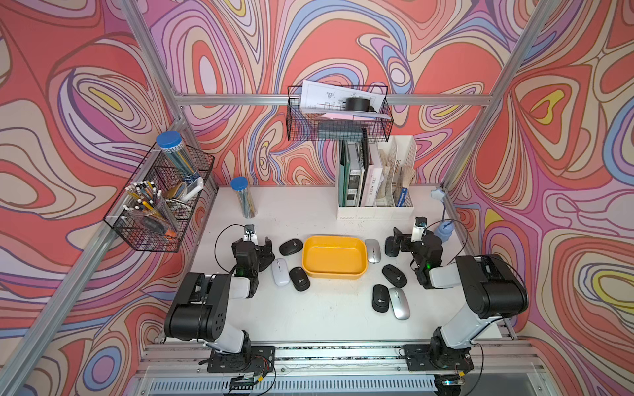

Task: Put the mouse in the storage box
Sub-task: Pick up the mouse from the center of the board.

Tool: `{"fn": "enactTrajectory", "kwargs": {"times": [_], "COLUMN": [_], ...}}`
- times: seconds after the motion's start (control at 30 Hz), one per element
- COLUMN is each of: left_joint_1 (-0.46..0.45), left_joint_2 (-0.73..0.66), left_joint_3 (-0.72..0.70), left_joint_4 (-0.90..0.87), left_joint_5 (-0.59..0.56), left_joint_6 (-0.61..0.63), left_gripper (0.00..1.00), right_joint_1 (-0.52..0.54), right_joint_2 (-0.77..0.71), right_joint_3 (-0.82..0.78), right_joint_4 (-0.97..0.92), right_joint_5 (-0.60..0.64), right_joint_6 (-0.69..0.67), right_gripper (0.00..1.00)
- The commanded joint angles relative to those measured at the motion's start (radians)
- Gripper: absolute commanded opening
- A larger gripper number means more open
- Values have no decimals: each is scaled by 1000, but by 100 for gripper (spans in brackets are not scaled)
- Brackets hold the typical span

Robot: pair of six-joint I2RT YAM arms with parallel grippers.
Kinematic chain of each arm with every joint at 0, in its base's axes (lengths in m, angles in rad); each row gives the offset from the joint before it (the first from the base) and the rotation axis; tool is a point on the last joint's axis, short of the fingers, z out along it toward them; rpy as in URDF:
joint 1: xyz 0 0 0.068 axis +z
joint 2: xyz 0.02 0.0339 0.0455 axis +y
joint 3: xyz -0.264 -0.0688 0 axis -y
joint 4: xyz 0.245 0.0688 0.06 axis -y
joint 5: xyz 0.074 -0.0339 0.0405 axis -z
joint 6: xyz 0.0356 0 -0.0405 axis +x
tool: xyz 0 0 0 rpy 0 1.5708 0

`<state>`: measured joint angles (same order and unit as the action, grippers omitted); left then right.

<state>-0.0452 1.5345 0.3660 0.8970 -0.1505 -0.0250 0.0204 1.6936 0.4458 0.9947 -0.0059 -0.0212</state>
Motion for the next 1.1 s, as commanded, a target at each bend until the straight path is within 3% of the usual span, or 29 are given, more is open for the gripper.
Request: {"fn": "enactTrajectory", "kwargs": {"times": [0.0, 1.07], "left_joint_1": [5, 5], "left_joint_2": [7, -20], "left_joint_3": [12, 10], "left_joint_4": [-13, -32], "left_joint_5": [14, 14], "left_joint_6": [12, 9], "left_gripper": [99, 98], "right_joint_1": [-5, -7], "right_joint_2": [3, -2], "right_joint_3": [-4, 1], "right_joint_4": [10, -1], "right_joint_5": [2, 4], "right_joint_6": [-5, -4], "right_gripper": [98, 98]}}
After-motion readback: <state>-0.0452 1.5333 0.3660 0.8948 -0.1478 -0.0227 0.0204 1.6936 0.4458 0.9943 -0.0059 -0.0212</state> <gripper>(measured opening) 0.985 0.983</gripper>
